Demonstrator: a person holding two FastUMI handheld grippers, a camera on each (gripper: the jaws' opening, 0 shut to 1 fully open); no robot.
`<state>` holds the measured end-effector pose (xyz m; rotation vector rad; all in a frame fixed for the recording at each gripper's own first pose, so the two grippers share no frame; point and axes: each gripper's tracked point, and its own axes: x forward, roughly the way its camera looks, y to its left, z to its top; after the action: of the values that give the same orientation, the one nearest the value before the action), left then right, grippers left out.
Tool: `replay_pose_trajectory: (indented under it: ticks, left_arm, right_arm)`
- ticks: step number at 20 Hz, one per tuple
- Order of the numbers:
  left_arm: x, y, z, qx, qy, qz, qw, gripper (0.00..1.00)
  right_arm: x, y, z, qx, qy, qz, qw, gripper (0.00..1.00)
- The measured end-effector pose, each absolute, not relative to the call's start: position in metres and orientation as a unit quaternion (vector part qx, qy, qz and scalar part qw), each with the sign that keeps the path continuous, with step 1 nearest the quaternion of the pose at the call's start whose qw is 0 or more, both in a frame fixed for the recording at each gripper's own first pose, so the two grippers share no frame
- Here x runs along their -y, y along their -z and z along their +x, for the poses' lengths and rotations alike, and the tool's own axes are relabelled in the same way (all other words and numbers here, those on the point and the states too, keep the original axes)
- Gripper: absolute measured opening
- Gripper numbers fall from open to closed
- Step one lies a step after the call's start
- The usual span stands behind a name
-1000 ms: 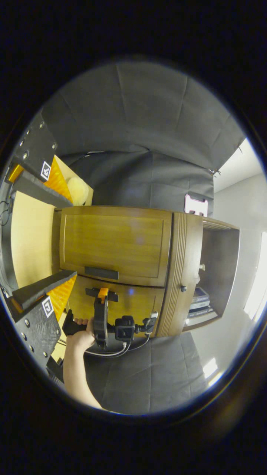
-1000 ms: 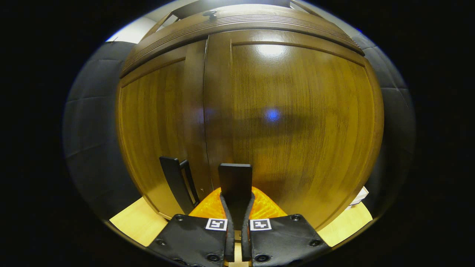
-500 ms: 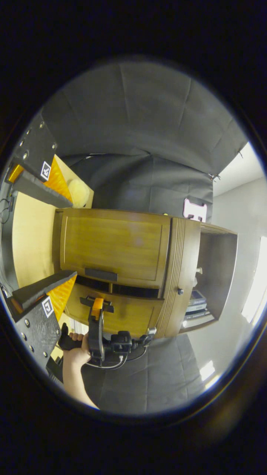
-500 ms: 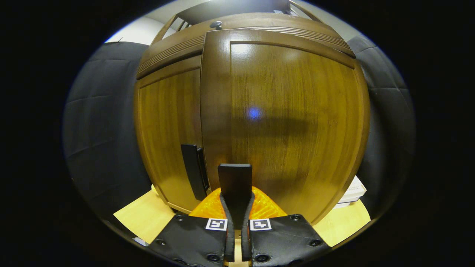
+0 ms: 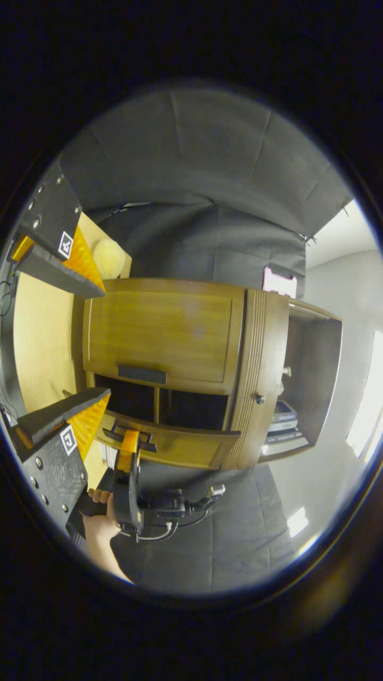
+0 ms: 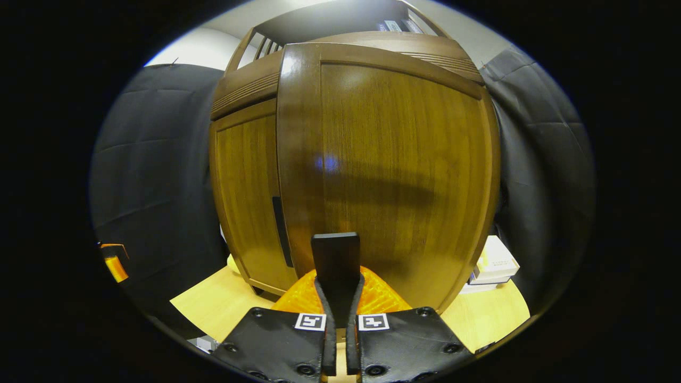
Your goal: Open the right door of the double-door shoe cabinet with the right hand, and open the left door with the left hand.
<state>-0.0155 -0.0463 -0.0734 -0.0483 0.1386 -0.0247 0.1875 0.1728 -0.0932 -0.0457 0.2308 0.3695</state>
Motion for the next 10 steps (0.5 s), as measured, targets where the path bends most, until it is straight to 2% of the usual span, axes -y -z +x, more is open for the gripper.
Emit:
replay_pose_trajectory:
  ticks: [4,5,10]
  left_arm:
    - [0.076,0.083,-0.015,-0.075,0.030,-0.023,0.996,0.96]
    - [0.074,0.080,-0.010,-0.075,0.035,-0.024,0.996,0.96]
    - [0.083,0.078,0.003,-0.071,0.049,-0.019,0.996,0.99]
  right_arm:
    - [-0.172,0.094,0.188,-0.117,-0.180,-0.015,0.976,0.07]
    - [-0.172,0.093,0.188,-0.118,-0.180,-0.014,0.976,0.09]
    - [-0.168,0.081,0.186,-0.123,-0.192,0.006,0.974,0.07]
